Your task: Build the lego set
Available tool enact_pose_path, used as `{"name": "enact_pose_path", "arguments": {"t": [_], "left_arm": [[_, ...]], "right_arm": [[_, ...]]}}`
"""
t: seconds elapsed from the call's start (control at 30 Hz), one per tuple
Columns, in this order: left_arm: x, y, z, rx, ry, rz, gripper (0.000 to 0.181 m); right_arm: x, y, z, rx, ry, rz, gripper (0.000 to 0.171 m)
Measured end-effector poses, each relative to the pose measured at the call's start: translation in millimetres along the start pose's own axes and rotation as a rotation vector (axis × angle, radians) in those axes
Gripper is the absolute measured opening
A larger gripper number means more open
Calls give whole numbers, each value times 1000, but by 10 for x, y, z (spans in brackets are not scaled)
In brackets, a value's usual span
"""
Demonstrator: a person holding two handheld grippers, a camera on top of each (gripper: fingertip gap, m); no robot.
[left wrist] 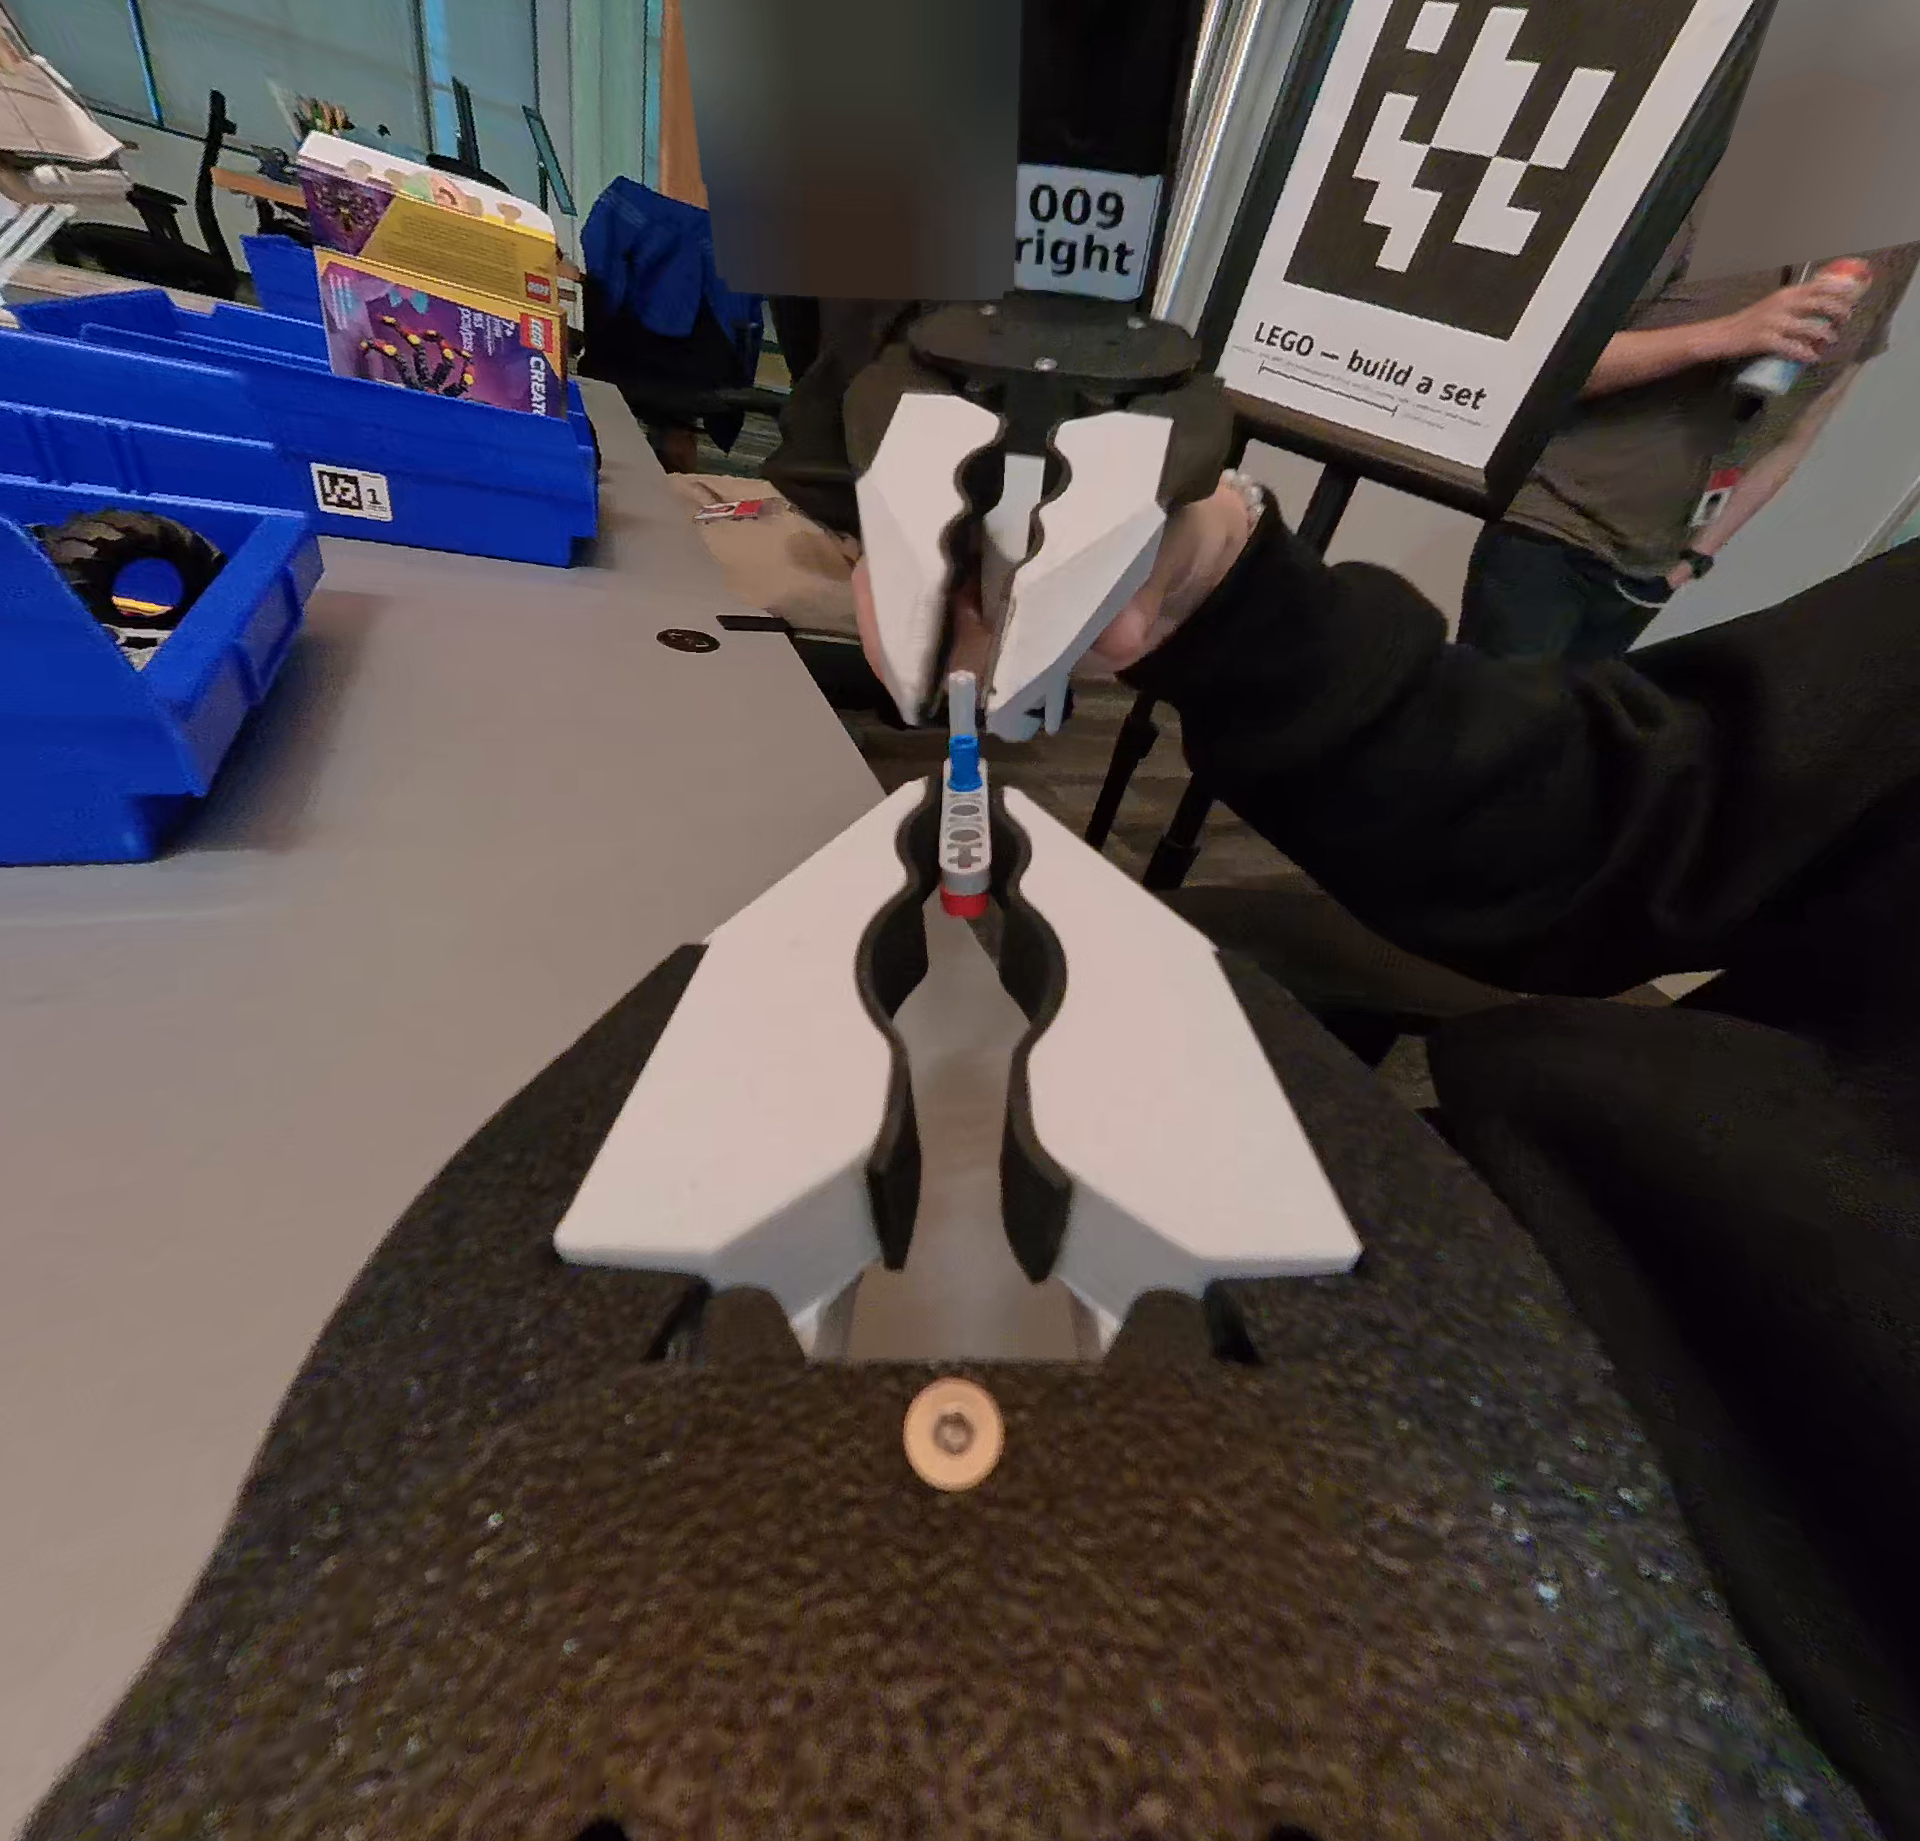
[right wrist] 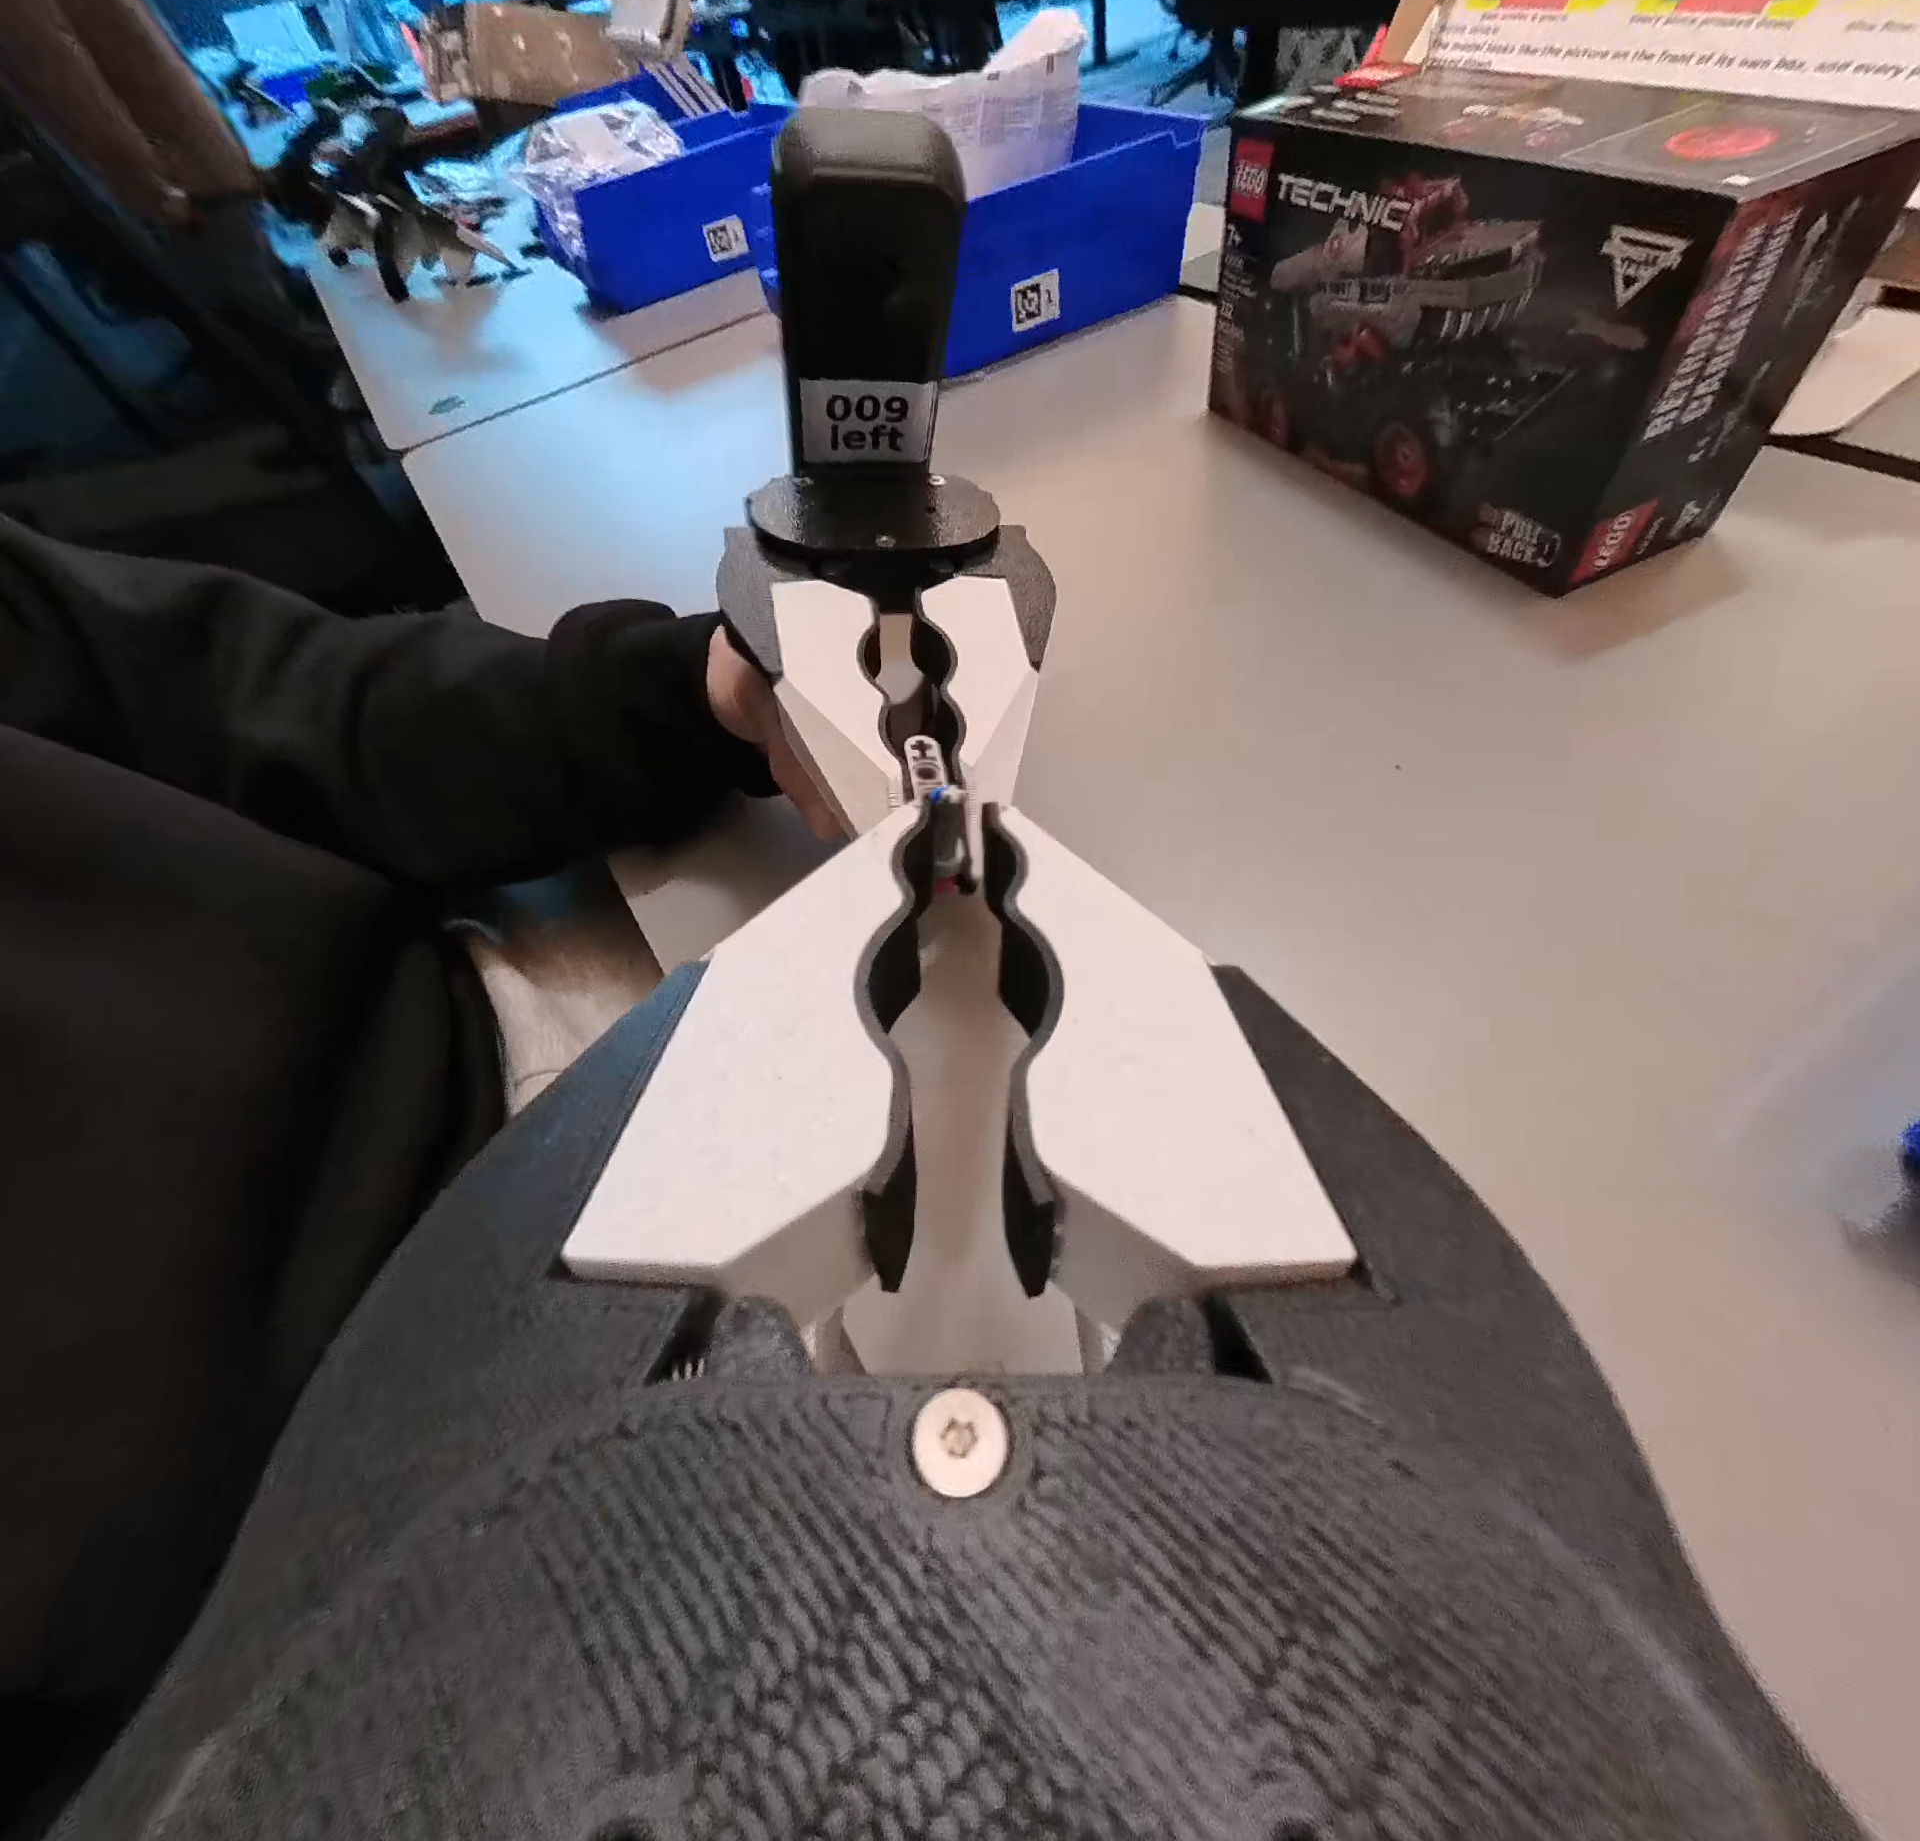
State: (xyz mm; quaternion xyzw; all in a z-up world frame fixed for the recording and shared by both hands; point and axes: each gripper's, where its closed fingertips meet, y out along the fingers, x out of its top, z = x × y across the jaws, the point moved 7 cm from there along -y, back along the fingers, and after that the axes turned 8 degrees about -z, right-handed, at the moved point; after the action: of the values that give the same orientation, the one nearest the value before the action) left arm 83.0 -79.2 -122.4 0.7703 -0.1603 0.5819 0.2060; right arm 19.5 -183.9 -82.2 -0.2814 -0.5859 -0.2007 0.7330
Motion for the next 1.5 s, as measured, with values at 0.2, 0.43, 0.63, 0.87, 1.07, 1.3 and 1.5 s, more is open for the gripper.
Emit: {"name": "enact_pose_path", "arguments": {"t": [0.2, 0.43, 0.63, 0.87, 1.07, 1.3, 1.5], "left_arm": [[20, -35, 11, -13, -18, -59, 5], [18, -21, 6, 6, 5, -59, 4], [-32, -15, 37, 17, -24, -33, 5], [-42, -13, 81, 85, 6, 31, 5], [-31, -20, 53, 69, 21, 54, 6], [-304, -83, 66, 124, 81, 324, 6], [-73, -205, 10, 125, -19, 31, 5]], "right_arm": [[-20, 35, -6, -1, 91, -104, 3], [-30, 94, 22, -41, 129, -194, 3], [-85, 111, 13, -71, 96, -143, 3], [-122, 105, 16, -159, 14, -101, 2], [-46, 108, 45, -134, -54, 9, 1], [492, -451, -184, -219, 58, -456, 0], [376, -442, -134, -104, -75, -126, 0]]}}
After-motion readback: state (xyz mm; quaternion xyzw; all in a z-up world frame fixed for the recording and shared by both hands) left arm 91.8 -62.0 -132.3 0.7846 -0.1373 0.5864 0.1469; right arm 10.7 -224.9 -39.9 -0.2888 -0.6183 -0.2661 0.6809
